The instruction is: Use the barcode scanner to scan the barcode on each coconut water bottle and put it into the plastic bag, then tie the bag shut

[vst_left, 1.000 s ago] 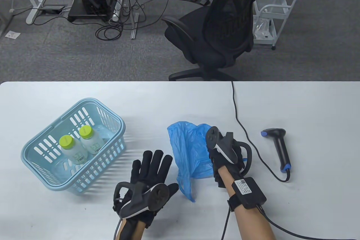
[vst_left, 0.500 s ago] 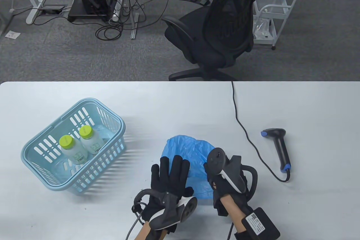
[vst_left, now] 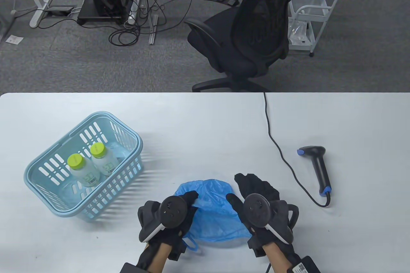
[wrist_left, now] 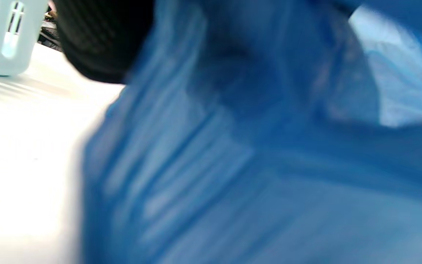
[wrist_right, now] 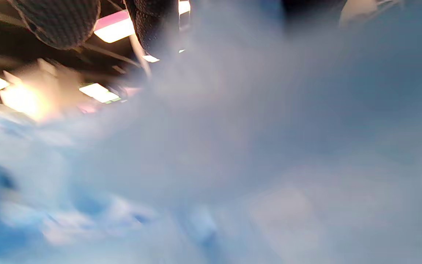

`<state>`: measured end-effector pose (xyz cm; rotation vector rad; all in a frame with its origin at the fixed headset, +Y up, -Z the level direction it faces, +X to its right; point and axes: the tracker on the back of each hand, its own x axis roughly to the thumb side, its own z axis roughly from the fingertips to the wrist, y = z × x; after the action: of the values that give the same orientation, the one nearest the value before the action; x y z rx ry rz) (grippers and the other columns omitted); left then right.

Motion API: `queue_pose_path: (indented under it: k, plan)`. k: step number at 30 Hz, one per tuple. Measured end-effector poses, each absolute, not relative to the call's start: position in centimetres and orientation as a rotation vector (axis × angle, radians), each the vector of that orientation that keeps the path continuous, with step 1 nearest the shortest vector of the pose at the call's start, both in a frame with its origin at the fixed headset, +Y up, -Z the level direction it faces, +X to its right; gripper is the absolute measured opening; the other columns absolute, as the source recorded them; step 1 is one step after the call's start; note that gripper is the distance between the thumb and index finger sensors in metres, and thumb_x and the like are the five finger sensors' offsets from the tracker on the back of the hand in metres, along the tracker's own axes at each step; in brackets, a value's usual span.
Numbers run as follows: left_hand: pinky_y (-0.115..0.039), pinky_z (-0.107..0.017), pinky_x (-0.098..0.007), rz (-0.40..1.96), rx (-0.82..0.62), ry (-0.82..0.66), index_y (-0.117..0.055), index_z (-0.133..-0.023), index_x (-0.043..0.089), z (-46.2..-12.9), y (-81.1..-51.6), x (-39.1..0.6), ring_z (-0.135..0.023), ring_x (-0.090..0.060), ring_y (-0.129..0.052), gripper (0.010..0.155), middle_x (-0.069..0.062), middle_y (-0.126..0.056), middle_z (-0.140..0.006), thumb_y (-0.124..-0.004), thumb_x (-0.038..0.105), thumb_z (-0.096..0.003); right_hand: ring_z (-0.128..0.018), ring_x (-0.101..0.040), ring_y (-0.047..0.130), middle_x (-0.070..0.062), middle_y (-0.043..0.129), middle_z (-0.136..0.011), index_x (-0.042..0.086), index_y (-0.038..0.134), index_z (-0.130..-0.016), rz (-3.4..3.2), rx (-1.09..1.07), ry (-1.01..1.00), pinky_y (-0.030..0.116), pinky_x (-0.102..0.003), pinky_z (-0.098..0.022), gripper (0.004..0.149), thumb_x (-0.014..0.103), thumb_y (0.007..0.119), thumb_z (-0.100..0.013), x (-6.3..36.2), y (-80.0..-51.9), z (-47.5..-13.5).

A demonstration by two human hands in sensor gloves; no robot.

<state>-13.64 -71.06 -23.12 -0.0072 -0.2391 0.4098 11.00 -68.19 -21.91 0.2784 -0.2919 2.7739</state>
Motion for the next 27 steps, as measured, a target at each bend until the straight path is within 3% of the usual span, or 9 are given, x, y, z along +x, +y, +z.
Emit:
queue_pose_path:
  k: [3,6,7,11,15,18,21,23,27]
  plan:
    - [-0.094,-0.037,-0.042,0.473,-0.033,-0.224,-0.087,-0.098,0.015,-23.4,-71.3,-14.3,-0.033,-0.007,-0.105,0.043,0.006,-0.105,-0.068,-0.08,0.038,-0.0627,-0.104,-0.046,0.057,-0.015,0.046,-0.118,0.033,0.057,-0.106,2.728,0.692,-0.343,0.047,-0.067,-0.076,0.067,0.06,0.071,-0.047,9.1,-68.0,-20.5]
    - [-0.093,-0.036,-0.041,0.518,-0.048,-0.23,-0.087,-0.098,0.015,-23.4,-71.2,-14.5,-0.032,-0.006,-0.104,0.043,0.006,-0.104,-0.067,-0.08,0.038,-0.0627,-0.105,-0.048,0.053,-0.013,0.05,-0.118,0.045,0.073,-0.092,2.783,1.182,-0.433,0.048,-0.067,-0.075,0.046,0.052,0.08,-0.047,6.2,-68.3,-18.9]
    - [-0.094,-0.036,-0.041,0.534,-0.051,-0.235,-0.087,-0.099,0.015,-23.4,-71.2,-14.5,-0.031,-0.006,-0.104,0.043,0.007,-0.104,-0.067,-0.08,0.038,-0.0629,-0.104,-0.049,0.054,-0.013,0.051,-0.118,0.046,0.078,-0.087,2.864,1.218,-0.429,0.049,-0.067,-0.074,0.04,0.051,0.08,-0.047,5.3,-68.5,-18.6]
    - [-0.093,-0.037,-0.041,0.641,-0.145,-0.348,-0.085,-0.1,0.015,-23.6,-71.6,-14.2,-0.032,-0.006,-0.104,0.044,0.007,-0.104,-0.067,-0.079,0.039,-0.063,-0.105,-0.053,0.053,-0.015,0.048,-0.119,0.048,0.081,-0.084,3.219,1.037,-0.284,0.05,-0.069,-0.073,0.038,0.051,0.081,-0.046,4.3,-70.1,-19.8]
    - [-0.093,-0.038,-0.041,0.759,-0.244,-0.437,-0.084,-0.101,0.016,-23.8,-72.1,-14.1,-0.033,-0.006,-0.104,0.044,0.007,-0.104,-0.068,-0.079,0.039,-0.0632,-0.105,-0.052,0.061,-0.014,0.056,-0.118,0.046,0.075,-0.092,3.345,0.711,0.042,0.054,-0.069,-0.074,0.047,0.051,0.084,-0.046,6.1,-71.8,-21.9]
    - [-0.093,-0.039,-0.041,0.863,-0.327,-0.5,-0.083,-0.102,0.016,-24.2,-72.3,-14.3,-0.035,-0.005,-0.104,0.045,0.007,-0.103,-0.07,-0.079,0.038,-0.0634,-0.104,-0.047,0.068,-0.009,0.062,-0.116,0.044,0.07,-0.096,3.414,0.557,0.111,0.058,-0.067,-0.074,0.055,0.051,0.086,-0.045,7.7,-72.1,-22.9]
    - [-0.091,-0.045,-0.043,0.969,-0.461,-0.531,-0.077,-0.107,0.016,-24.6,-72.8,-15.3,-0.042,-0.008,-0.104,0.047,0.006,-0.1,-0.076,-0.079,0.037,-0.0644,-0.092,-0.027,0.09,0.004,0.086,-0.098,0.043,0.072,-0.095,3.359,0.465,0.127,0.066,-0.058,-0.074,0.053,0.046,0.089,-0.045,9.2,-72.1,-23.8]
    - [-0.088,-0.05,-0.046,0.977,-0.445,-0.505,-0.074,-0.11,0.017,-24.9,-73.0,-16.4,-0.05,-0.012,-0.104,0.049,0.004,-0.098,-0.083,-0.08,0.035,-0.0644,-0.081,-0.018,0.097,0.01,0.094,-0.082,0.041,0.077,-0.091,3.29,0.445,0.143,0.072,-0.053,-0.071,0.048,0.043,0.09,-0.046,9.7,-71.9,-23.9]
    - [-0.072,-0.07,-0.058,0.777,-0.355,-0.412,-0.062,-0.117,0.023,-25.1,-72.8,-18.5,-0.088,-0.026,-0.092,0.057,0.0,-0.08,-0.11,-0.083,0.029,-0.0639,-0.066,-0.012,0.103,0.015,0.099,-0.062,0.034,0.08,-0.092,3.237,0.475,0.171,0.08,-0.048,-0.065,0.05,0.046,0.091,-0.044,9.7,-71.4,-23.9]
